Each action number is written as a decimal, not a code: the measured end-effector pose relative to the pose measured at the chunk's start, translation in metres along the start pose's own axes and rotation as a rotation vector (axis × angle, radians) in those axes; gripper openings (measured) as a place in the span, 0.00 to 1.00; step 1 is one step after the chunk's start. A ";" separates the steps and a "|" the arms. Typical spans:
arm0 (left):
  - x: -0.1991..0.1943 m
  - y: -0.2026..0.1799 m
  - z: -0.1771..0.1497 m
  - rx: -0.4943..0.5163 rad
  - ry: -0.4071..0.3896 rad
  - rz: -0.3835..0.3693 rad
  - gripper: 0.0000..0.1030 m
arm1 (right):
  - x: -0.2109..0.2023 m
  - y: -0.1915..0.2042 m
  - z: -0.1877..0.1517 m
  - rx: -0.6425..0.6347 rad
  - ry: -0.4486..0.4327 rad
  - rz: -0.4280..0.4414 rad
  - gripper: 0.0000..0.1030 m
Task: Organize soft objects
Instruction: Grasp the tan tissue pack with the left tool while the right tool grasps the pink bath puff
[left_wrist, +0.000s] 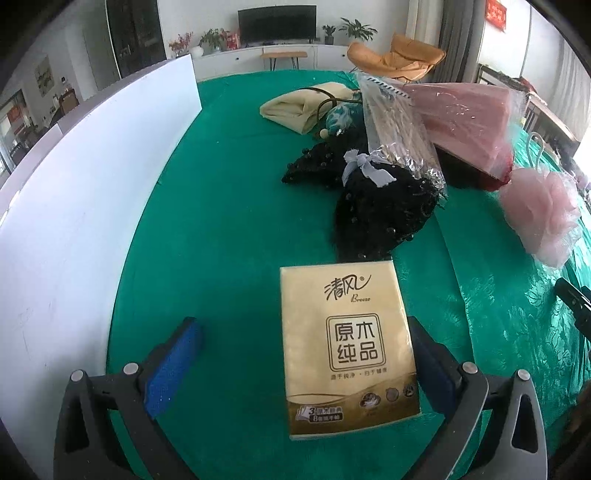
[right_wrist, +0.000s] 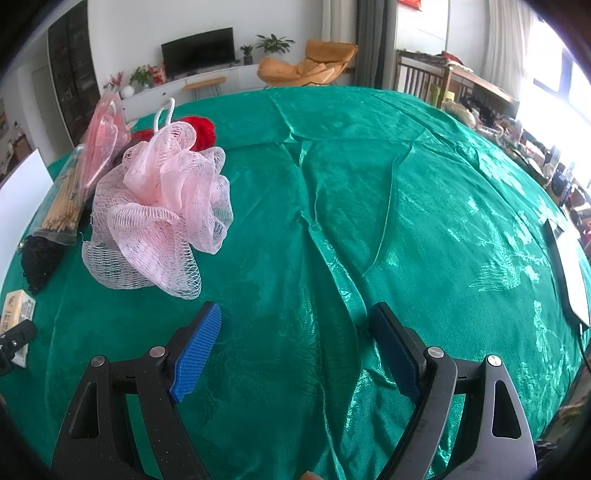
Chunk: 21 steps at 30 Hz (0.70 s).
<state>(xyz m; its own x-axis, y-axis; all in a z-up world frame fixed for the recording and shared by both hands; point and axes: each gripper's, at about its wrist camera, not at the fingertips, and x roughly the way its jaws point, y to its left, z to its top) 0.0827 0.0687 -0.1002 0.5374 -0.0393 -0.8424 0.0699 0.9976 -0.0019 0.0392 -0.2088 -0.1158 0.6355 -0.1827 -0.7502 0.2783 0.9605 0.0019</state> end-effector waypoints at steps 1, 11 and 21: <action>0.001 0.000 0.000 0.000 -0.004 0.000 1.00 | 0.000 0.000 0.000 0.001 -0.001 0.000 0.83; -0.002 0.001 -0.005 0.007 -0.021 -0.003 1.00 | 0.001 -0.001 0.001 0.000 -0.001 0.000 0.83; -0.010 -0.001 0.009 0.143 0.063 -0.063 0.88 | -0.026 -0.016 0.018 0.066 -0.008 0.149 0.82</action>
<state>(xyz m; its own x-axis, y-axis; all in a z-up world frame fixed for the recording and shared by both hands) 0.0852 0.0671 -0.0872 0.4749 -0.0931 -0.8751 0.2227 0.9747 0.0172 0.0316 -0.2229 -0.0845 0.6787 -0.0407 -0.7333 0.2269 0.9612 0.1567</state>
